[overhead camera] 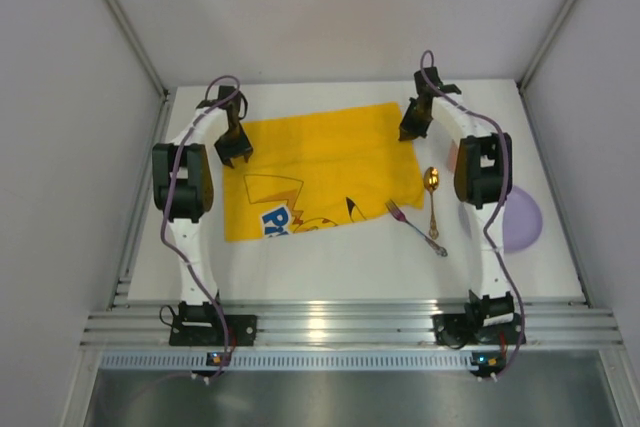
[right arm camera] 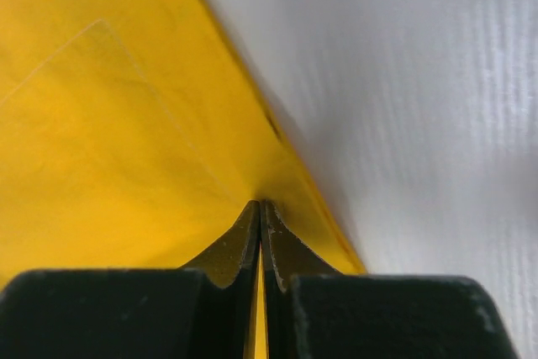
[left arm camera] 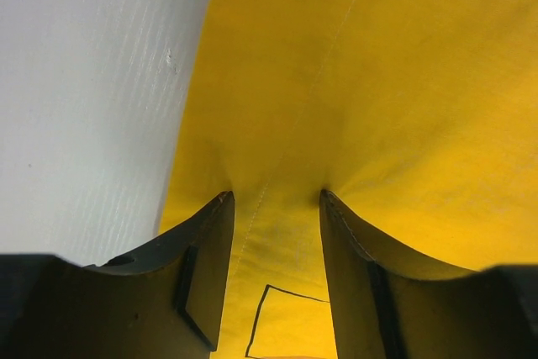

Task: Set the dinner table for one person

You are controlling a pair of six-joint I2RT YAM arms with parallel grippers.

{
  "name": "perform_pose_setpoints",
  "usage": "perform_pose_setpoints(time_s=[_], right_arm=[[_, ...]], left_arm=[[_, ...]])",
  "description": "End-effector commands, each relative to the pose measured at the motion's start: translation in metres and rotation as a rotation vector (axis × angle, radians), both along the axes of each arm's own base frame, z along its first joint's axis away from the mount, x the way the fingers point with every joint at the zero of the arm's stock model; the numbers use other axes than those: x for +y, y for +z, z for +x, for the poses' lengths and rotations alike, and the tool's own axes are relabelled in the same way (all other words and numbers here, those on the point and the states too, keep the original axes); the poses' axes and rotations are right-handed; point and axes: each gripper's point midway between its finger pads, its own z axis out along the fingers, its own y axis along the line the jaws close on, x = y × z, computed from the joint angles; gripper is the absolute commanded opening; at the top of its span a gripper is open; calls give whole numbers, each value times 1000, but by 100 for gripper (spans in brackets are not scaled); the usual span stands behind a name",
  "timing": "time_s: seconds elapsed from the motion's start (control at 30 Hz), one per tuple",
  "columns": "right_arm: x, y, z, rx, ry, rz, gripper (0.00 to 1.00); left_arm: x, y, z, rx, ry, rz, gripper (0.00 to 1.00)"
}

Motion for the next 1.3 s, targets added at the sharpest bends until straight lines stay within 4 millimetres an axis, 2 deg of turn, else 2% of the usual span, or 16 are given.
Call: perform_pose_setpoints(time_s=[0.0,0.23,0.47,0.63,0.77,0.83,0.87,0.9,0.93,0.97,1.0,1.07,1.1,1.17,1.23,1.27], right_arm=[[-45,-20,-32,116,-24,-163,0],[-77,-20,-60,165,-84,-305,0],[-87,-39,-106,251,-81,-336,0],[-80,-23,-87,186,-12,-303,0],[-69,22,-57,64,23,-261,0],[-65,46,-58,31,34,-245,15],[-65,55,-59,14,38,-241,27],[-62,76,-61,-26,46,-239,50],[-62,86,-65,-44,50,-238,57],[-63,89,-74,-39,57,-242,63],[-63,113,-82,-86,58,-235,70],[-64,116,-106,-69,75,-234,72],[-63,138,-119,-115,78,-224,73],[-59,125,-156,-65,120,-202,73],[-47,137,-188,-91,166,-146,72],[-46,118,-213,-33,189,-134,72]], left_arm=[[12,-13,-18,92,0,29,50],[-3,2,26,14,-71,10,52],[-10,-4,46,-4,-84,-9,53],[-12,-5,51,-9,-84,-19,54],[-14,19,52,-56,-59,-33,56],[-16,37,51,-94,-51,-45,59],[-18,44,50,-109,-47,-51,63],[-19,60,49,-141,-47,-53,65],[-19,62,45,-141,-39,-52,68],[-19,67,43,-151,-36,-52,71],[-18,85,40,-183,-31,-52,74],[-19,90,30,-186,-21,-59,77],[-20,106,27,-218,-22,-65,81],[-21,108,15,-211,-20,-59,86],[-23,116,-1,-210,-19,-66,94],[-23,117,-7,-208,-16,-67,96]])
